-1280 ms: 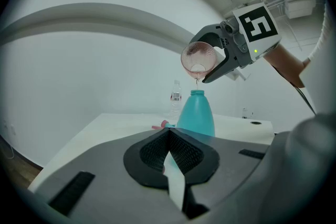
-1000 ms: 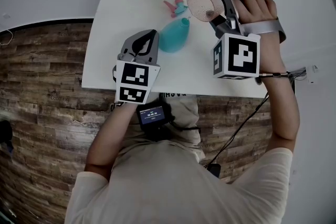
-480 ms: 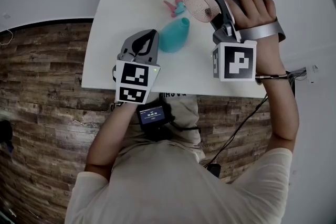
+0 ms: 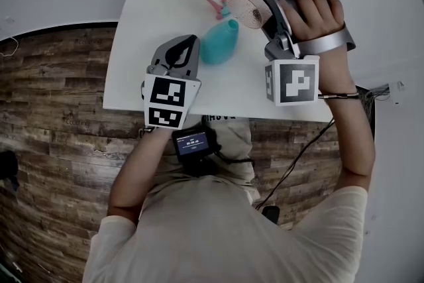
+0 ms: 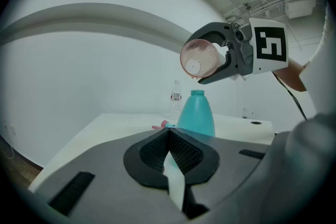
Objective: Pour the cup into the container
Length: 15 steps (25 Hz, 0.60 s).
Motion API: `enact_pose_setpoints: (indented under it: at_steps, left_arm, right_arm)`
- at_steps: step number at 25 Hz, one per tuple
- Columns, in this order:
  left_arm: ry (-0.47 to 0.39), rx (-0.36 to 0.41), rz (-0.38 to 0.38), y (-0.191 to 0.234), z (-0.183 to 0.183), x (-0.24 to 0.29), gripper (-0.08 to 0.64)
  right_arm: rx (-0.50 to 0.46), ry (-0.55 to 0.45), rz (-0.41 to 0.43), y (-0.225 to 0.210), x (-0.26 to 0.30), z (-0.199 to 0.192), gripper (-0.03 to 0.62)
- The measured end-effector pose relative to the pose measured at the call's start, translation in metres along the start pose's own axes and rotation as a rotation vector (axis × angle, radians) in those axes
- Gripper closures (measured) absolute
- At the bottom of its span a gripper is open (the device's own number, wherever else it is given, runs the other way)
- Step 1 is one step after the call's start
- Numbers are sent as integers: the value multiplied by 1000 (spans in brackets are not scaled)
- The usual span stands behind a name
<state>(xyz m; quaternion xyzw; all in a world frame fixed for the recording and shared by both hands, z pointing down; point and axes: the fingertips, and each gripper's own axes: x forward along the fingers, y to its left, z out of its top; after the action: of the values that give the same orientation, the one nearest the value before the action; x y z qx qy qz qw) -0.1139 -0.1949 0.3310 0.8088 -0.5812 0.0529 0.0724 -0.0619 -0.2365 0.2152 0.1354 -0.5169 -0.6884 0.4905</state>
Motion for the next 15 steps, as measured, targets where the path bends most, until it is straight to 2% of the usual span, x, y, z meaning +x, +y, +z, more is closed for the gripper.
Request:
enact_pose_setpoints:
  at_steps: [2,8,15]
  left_arm:
    - [-8,7,-5,-2,2,-1,551]
    - [-63,65,-8,-9,22,-16,551]
    - [-135,93,7,-3,56,-41,550]
  right_arm:
    - [106,-21,29,4,1,-1,225]
    - [505,-103,98,10,-5,-10,225]
    - [769,-128,83,11,-14,-25,225]
